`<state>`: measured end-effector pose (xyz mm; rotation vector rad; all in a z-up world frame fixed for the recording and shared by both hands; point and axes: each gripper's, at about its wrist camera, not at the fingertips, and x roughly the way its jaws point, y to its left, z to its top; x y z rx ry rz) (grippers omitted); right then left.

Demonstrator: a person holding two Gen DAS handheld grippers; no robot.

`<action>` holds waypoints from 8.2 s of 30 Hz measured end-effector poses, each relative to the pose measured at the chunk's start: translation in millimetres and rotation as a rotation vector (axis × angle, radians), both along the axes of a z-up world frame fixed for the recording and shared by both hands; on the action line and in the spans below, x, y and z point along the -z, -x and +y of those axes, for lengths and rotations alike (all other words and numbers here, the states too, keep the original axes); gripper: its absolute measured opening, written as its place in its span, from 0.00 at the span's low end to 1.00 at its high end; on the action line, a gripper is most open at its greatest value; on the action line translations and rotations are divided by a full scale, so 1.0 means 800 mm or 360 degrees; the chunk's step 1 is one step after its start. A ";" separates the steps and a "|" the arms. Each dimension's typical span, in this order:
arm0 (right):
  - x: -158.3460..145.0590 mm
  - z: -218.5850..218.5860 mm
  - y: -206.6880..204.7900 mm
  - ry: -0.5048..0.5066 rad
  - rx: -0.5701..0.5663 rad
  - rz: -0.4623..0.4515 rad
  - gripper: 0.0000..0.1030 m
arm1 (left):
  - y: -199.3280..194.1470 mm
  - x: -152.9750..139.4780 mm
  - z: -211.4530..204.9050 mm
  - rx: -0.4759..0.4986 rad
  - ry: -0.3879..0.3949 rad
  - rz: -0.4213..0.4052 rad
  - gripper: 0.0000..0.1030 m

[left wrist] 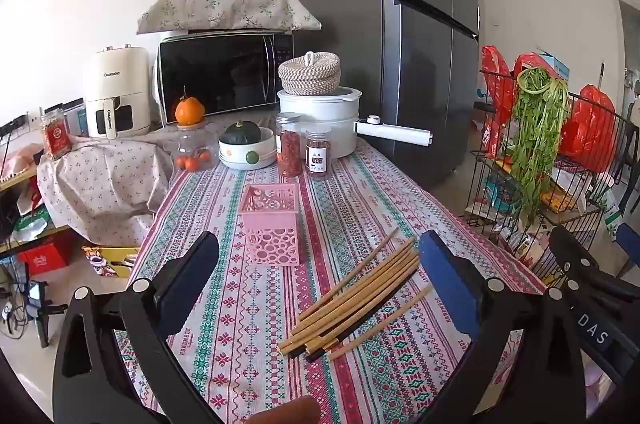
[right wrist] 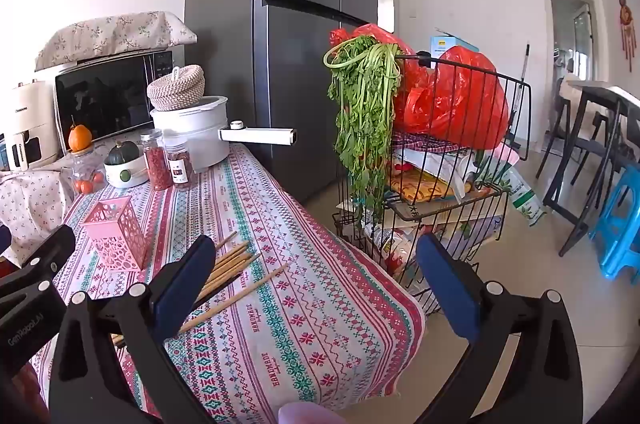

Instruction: Organize utensils

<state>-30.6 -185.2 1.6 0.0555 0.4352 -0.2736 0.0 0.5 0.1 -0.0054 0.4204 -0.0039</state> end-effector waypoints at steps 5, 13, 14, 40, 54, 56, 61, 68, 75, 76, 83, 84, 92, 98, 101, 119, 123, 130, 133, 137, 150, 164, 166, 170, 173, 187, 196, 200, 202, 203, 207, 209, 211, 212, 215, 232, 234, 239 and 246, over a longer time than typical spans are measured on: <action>0.000 -0.001 0.001 -0.0003 0.0002 -0.0004 0.95 | 0.001 -0.001 0.001 0.0008 -0.0005 -0.0007 0.93; -0.002 0.000 0.002 -0.0004 0.0000 0.0000 0.95 | 0.004 0.004 0.000 0.0003 -0.0005 0.0001 0.93; 0.001 0.001 0.000 -0.0008 0.0001 0.0002 0.95 | 0.005 0.005 0.000 0.0004 -0.0004 0.0001 0.93; 0.002 0.001 -0.001 -0.0005 -0.0007 0.0015 0.95 | -0.002 0.004 -0.005 0.0004 -0.0021 0.0014 0.93; 0.002 0.001 -0.001 -0.0005 -0.0007 0.0013 0.95 | -0.001 0.004 -0.005 0.0004 -0.0018 0.0019 0.93; 0.002 0.000 -0.001 -0.0005 -0.0007 0.0013 0.95 | -0.001 0.004 -0.006 0.0005 -0.0017 0.0020 0.93; 0.002 0.000 -0.001 -0.0004 -0.0008 0.0013 0.95 | -0.001 0.005 -0.006 0.0002 -0.0018 0.0020 0.93; 0.002 0.001 -0.001 -0.0003 -0.0008 0.0014 0.95 | -0.001 0.004 -0.006 0.0003 -0.0018 0.0021 0.93; 0.003 0.000 -0.001 -0.0003 -0.0007 0.0014 0.95 | -0.001 0.004 -0.005 0.0004 -0.0018 0.0021 0.93; 0.003 0.000 -0.001 -0.0004 -0.0008 0.0014 0.95 | -0.001 0.004 -0.005 0.0004 -0.0018 0.0020 0.93; 0.003 0.001 -0.002 -0.0003 -0.0007 0.0015 0.95 | -0.001 0.004 -0.006 0.0003 -0.0019 0.0021 0.93; 0.003 0.001 -0.002 -0.0003 -0.0007 0.0015 0.95 | -0.001 0.004 -0.005 0.0004 -0.0018 0.0021 0.93; 0.003 0.001 -0.001 -0.0001 -0.0005 0.0013 0.95 | -0.001 0.004 -0.005 0.0004 -0.0019 0.0021 0.93; 0.004 0.001 -0.001 -0.0001 -0.0004 0.0020 0.95 | -0.002 0.005 -0.004 0.0003 -0.0016 0.0026 0.93; 0.005 0.002 -0.002 0.0004 -0.0004 0.0028 0.95 | -0.002 0.007 -0.002 0.0002 -0.0003 0.0034 0.93; 0.006 -0.062 -0.085 -0.0835 -0.0277 0.0427 0.95 | -0.100 0.046 0.017 0.0385 0.0281 0.0687 0.93; 0.020 -0.094 -0.100 -0.1086 -0.0253 0.0471 0.95 | -0.125 0.053 -0.002 0.0411 0.0211 0.0785 0.93; 0.067 -0.132 -0.104 -0.1413 -0.0208 0.0586 0.95 | -0.235 0.027 -0.047 0.0519 0.0216 0.0897 0.93; 0.078 -0.141 -0.107 -0.1536 -0.0175 0.0624 0.95 | -0.293 0.049 -0.071 0.0525 0.0256 0.1099 0.77; 0.110 -0.149 -0.114 -0.1754 -0.0153 0.0751 0.95 | -0.362 0.118 -0.095 0.0427 0.0144 0.1450 0.48; 0.138 -0.117 -0.144 -0.1646 -0.0219 0.1048 0.95 | -0.380 0.171 -0.103 0.0469 -0.0151 0.1412 0.11; 0.150 -0.087 -0.162 -0.1270 -0.0069 0.1117 0.95 | -0.233 0.027 -0.005 0.0437 0.0100 0.0666 0.08; 0.152 -0.077 -0.167 -0.1232 -0.0075 0.1135 0.95 | -0.201 0.003 0.013 0.0420 0.0139 0.0565 0.07; 0.154 -0.054 -0.176 -0.1161 -0.0062 0.1157 0.95 | -0.141 -0.035 0.056 0.0395 0.0237 0.0400 0.05; 0.152 -0.045 -0.179 -0.1147 -0.0026 0.1152 0.94 | -0.100 -0.058 0.092 0.0391 0.0356 0.0305 0.04; 0.154 -0.030 -0.205 -0.1037 0.0068 0.1152 0.75 | -0.024 -0.081 0.162 0.0343 0.0509 0.0061 0.04; 0.170 -0.021 -0.244 -0.1016 0.0274 0.1257 0.54 | -0.009 -0.091 0.154 0.0391 0.0482 -0.0007 0.04; 0.173 -0.016 -0.265 -0.0961 0.0355 0.1276 0.53 | -0.005 -0.096 0.157 0.0405 0.0494 -0.0029 0.04; 0.174 -0.010 -0.274 -0.0894 0.0380 0.1289 0.52 | -0.004 -0.098 0.159 0.0400 0.0504 -0.0035 0.04; 0.174 -0.007 -0.281 -0.0850 0.0400 0.1294 0.52 | -0.004 -0.098 0.160 0.0396 0.0512 -0.0038 0.04; 0.176 0.008 -0.288 -0.0610 0.0447 0.1278 0.32 | -0.005 -0.098 0.165 0.0375 0.0520 -0.0038 0.04; 0.176 0.015 -0.282 -0.0513 0.0404 0.1208 0.20 | -0.006 -0.096 0.166 0.0362 0.0519 -0.0032 0.04; 0.176 0.020 -0.276 -0.0440 0.0396 0.1142 0.14 | -0.006 -0.096 0.168 0.0356 0.0521 -0.0032 0.04; 0.176 0.018 -0.272 -0.0440 0.0393 0.1118 0.13 | -0.005 -0.097 0.168 0.0357 0.0523 -0.0035 0.04; 0.174 0.011 -0.263 -0.0472 0.0389 0.1069 0.07 | -0.003 -0.098 0.169 0.0347 0.0514 -0.0044 0.04; 0.075 0.009 -0.232 -0.0498 0.0115 0.0740 0.06 | -0.004 -0.099 0.192 0.0262 0.0574 -0.0046 0.04; 0.049 0.011 -0.223 -0.0503 0.0060 0.0670 0.06 | -0.007 -0.098 0.197 0.0236 0.0593 -0.0039 0.04; -0.013 0.020 -0.199 -0.0443 -0.0068 0.0483 0.06 | -0.012 -0.097 0.201 0.0193 0.0603 -0.0039 0.04; -0.053 0.010 -0.176 -0.0484 -0.0153 0.0403 0.06 | -0.021 -0.099 0.197 0.0173 0.0620 -0.0042 0.04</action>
